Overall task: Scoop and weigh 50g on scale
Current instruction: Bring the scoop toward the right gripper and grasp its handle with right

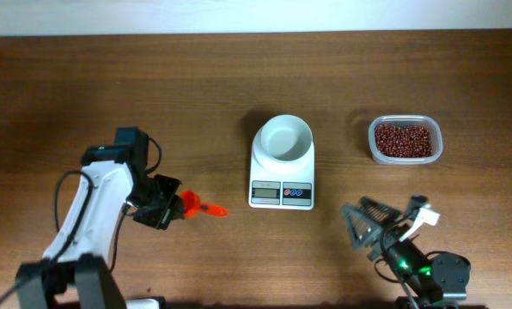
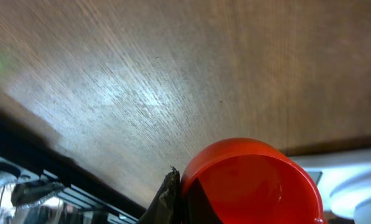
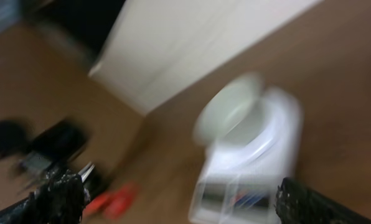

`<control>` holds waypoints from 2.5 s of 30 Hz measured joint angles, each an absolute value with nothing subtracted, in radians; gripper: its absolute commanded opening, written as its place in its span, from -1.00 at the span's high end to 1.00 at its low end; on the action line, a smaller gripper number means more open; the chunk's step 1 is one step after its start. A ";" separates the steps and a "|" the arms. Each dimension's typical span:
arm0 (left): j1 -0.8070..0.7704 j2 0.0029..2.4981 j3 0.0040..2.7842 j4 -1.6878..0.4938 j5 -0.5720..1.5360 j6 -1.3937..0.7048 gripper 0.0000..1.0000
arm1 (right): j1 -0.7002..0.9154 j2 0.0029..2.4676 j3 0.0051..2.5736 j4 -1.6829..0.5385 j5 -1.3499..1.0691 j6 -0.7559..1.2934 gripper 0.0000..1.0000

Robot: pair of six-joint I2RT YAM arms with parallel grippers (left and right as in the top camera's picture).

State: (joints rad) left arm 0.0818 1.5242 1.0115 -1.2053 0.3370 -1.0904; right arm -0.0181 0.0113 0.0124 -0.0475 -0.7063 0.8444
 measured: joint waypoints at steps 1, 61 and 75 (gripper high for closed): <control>0.082 1.487 1.011 -1.205 0.330 -1.076 1.00 | -0.018 0.011 0.012 -0.050 -0.801 0.897 -0.97; -0.721 1.337 1.011 -1.004 0.020 -1.864 1.00 | 0.640 0.999 0.272 0.360 -0.572 1.066 0.42; -0.722 1.337 1.011 -1.006 0.043 -1.868 1.00 | 0.640 1.019 0.272 0.421 -0.565 1.066 0.74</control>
State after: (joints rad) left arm -0.7216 1.3373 1.0111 -1.0058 0.0425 -1.8675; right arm 0.6403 1.0187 0.2722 0.4213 -0.5652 1.0664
